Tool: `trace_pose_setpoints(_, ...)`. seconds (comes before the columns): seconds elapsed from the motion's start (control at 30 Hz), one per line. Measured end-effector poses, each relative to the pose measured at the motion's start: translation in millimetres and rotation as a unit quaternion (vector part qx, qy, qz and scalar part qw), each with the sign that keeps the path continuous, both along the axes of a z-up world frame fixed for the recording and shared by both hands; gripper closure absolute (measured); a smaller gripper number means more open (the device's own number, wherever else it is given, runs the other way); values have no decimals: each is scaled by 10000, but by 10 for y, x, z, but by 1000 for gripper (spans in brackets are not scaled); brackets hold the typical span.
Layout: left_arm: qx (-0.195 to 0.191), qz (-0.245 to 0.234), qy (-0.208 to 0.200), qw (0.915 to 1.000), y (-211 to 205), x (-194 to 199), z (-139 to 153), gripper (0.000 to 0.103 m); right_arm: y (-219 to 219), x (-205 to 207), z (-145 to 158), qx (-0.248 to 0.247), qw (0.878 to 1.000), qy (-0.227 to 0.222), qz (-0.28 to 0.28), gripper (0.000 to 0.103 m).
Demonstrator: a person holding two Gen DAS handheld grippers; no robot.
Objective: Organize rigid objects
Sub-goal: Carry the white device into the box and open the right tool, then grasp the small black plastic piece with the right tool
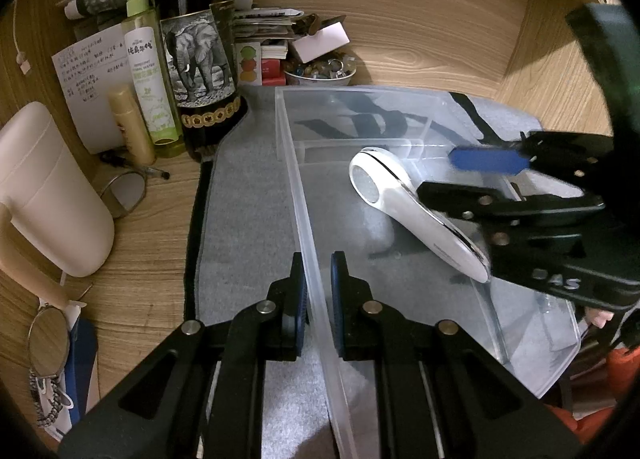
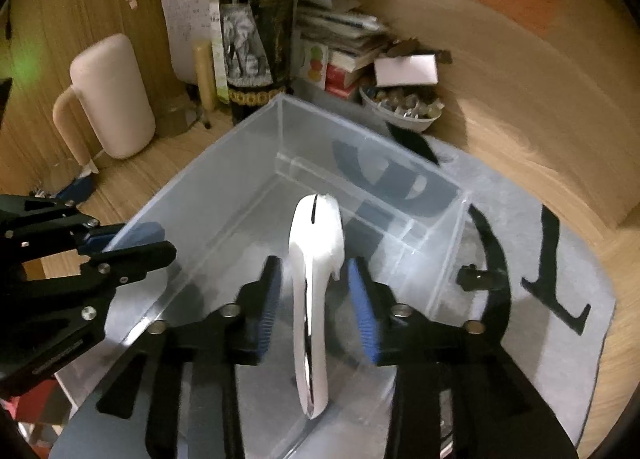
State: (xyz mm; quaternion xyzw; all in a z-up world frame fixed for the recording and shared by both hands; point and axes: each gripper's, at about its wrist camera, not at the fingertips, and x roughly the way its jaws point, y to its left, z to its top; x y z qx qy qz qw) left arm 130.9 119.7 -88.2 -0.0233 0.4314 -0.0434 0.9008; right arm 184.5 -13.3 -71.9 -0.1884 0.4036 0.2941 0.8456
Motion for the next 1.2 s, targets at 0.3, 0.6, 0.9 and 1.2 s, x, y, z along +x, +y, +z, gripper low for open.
trace_pose_setpoints(0.3, -1, 50, 44, 10000, 23, 26, 12, 92, -427, -83, 406, 558, 9958, -650, -333, 41)
trace_pose_setpoints(0.6, 9, 101, 65, 9999, 11, 39, 11, 92, -1110, 60, 559, 721, 9852, -967, -1220, 37)
trace_pose_setpoints(0.9, 25, 116, 67, 9999, -3, 37, 6, 92, -1430, 448, 166, 529, 9829, -394, -1718, 37)
trace_pose_setpoints(1.2, 15, 105, 65, 9999, -1, 37, 5, 92, -1193, 699, -166, 476, 9887, 134, -1418, 37)
